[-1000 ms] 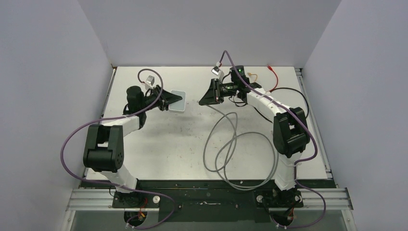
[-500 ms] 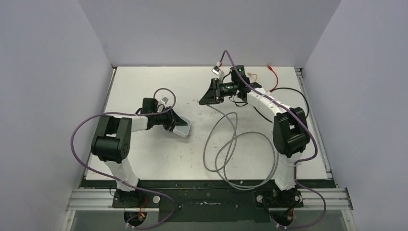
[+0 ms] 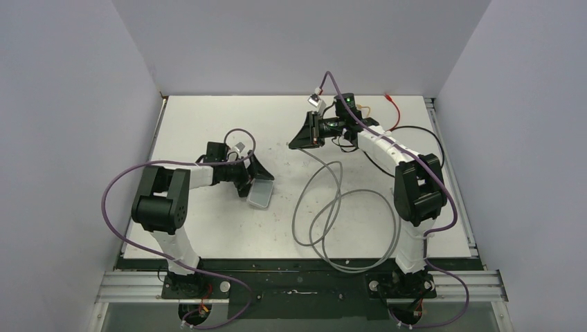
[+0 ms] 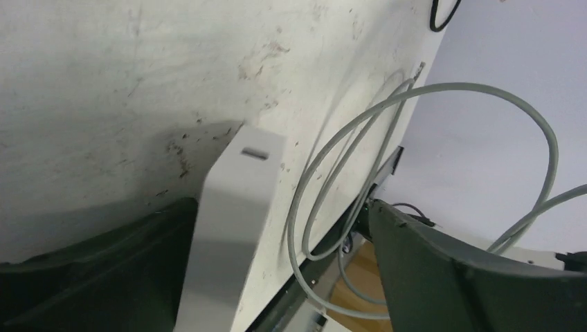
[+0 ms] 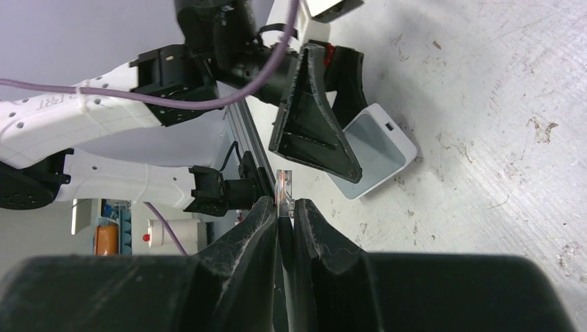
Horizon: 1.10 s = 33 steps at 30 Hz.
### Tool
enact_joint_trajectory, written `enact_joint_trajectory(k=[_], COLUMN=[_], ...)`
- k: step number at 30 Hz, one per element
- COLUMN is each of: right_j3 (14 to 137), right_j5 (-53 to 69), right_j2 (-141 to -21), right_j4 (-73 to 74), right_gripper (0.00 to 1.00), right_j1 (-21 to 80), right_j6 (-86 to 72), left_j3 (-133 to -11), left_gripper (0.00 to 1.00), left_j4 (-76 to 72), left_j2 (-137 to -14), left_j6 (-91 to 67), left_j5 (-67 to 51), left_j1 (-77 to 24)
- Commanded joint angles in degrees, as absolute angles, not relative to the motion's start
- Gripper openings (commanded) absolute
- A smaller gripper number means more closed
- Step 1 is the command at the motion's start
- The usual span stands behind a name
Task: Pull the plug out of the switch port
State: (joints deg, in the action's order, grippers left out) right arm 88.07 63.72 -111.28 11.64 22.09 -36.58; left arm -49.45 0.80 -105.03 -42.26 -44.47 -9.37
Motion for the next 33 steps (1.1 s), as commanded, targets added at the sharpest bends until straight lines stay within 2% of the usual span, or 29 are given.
enact_joint_trajectory(k=[1, 12, 27, 33], right_j3=[89.70, 89.36, 92.06, 94.64], right_j5=[63.33, 62.93, 59.77, 57.89], right_j2=[-108.98, -108.72, -107.94, -108.53], right_j4=[10.72, 10.54, 11.20, 14.11], right_gripper=[0.05, 0.05, 0.05, 0.05], right_j1=[21.59, 21.10, 20.65, 20.65], right_j6=[-36.49, -36.53, -36.02, -33.87], left_j3=[-50.25, -51.87, -65.54, -68.74], left_gripper=[0.96, 0.96, 0.96, 0.96], left_j4=[4.27, 10.58, 31.69, 31.28], left_j2=[-104.31, -101.12, -90.27, -84.09], left_j6=[-39.25, -36.97, -23.21, -22.07], left_j5=[-40.60, -35.20, -12.08, -8.07], left_j1=[-9.51, -9.13, -7.73, -6.37])
